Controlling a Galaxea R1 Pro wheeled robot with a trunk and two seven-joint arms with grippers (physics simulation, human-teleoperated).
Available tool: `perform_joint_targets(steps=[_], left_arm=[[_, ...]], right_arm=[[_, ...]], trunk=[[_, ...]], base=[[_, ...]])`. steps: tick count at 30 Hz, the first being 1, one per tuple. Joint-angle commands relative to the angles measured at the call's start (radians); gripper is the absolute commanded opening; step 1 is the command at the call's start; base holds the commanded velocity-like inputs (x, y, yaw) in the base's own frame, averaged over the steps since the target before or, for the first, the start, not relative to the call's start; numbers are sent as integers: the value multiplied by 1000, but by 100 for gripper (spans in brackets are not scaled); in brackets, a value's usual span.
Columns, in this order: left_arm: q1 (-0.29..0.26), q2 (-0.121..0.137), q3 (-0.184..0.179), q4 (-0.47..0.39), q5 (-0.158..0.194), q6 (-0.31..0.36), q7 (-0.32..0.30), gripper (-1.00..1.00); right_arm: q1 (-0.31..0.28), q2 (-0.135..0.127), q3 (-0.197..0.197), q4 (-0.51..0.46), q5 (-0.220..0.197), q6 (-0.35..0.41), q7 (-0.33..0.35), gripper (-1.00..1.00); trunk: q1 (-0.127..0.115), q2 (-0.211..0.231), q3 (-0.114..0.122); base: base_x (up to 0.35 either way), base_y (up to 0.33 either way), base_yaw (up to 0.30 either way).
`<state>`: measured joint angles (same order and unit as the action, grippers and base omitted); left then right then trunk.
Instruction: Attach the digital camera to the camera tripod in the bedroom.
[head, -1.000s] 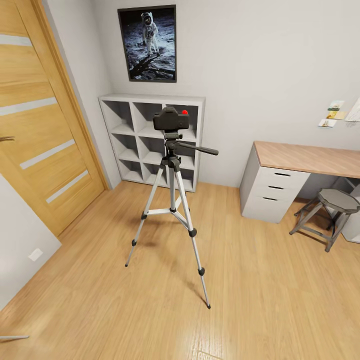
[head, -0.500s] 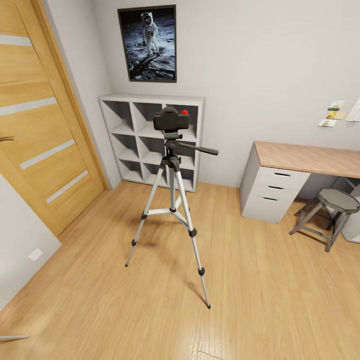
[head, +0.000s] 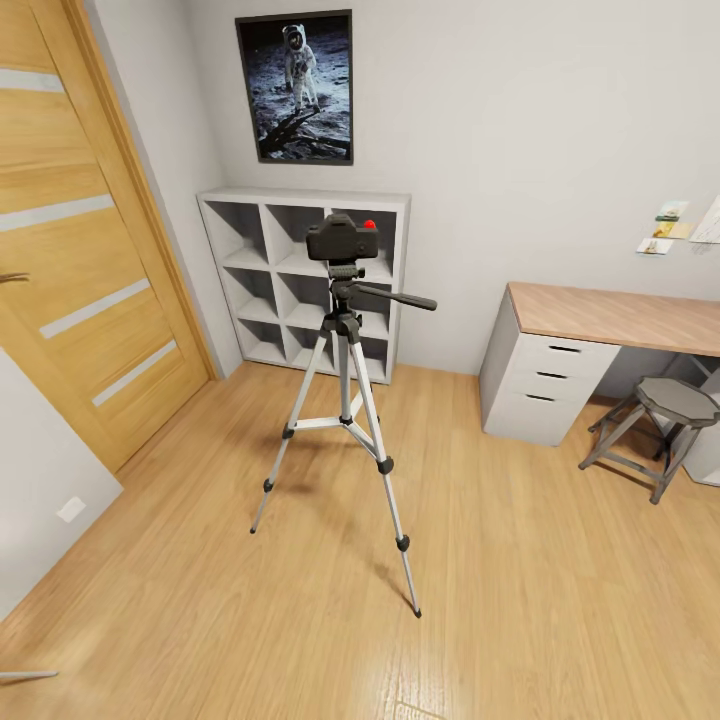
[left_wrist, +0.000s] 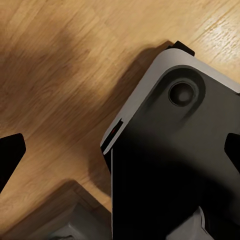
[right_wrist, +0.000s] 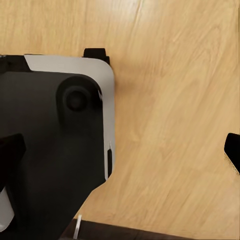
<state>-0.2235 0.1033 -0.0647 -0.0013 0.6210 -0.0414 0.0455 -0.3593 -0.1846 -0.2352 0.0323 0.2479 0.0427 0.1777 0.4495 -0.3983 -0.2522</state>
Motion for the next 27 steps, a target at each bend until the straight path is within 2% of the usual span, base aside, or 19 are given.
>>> perform_joint_targets(steps=[1, 11, 27], left_arm=[[-1, 0, -7, 0, 5, -2, 3, 100], [0, -1, -6, 0, 5, -12, 6, 100], [1, -16, -6, 1, 6, -17, 7, 100]], right_arm=[[-1, 0, -9, 1, 9, -8, 3, 100], [-1, 3, -9, 1, 7, -48, 2, 100], [-1, 2, -9, 1, 7, -52, -2, 100]], trunk=[[0, -2, -2], [0, -2, 1], [0, -2, 20]], base=[[0, 0, 0], [0, 0, -25], [0, 0, -150]])
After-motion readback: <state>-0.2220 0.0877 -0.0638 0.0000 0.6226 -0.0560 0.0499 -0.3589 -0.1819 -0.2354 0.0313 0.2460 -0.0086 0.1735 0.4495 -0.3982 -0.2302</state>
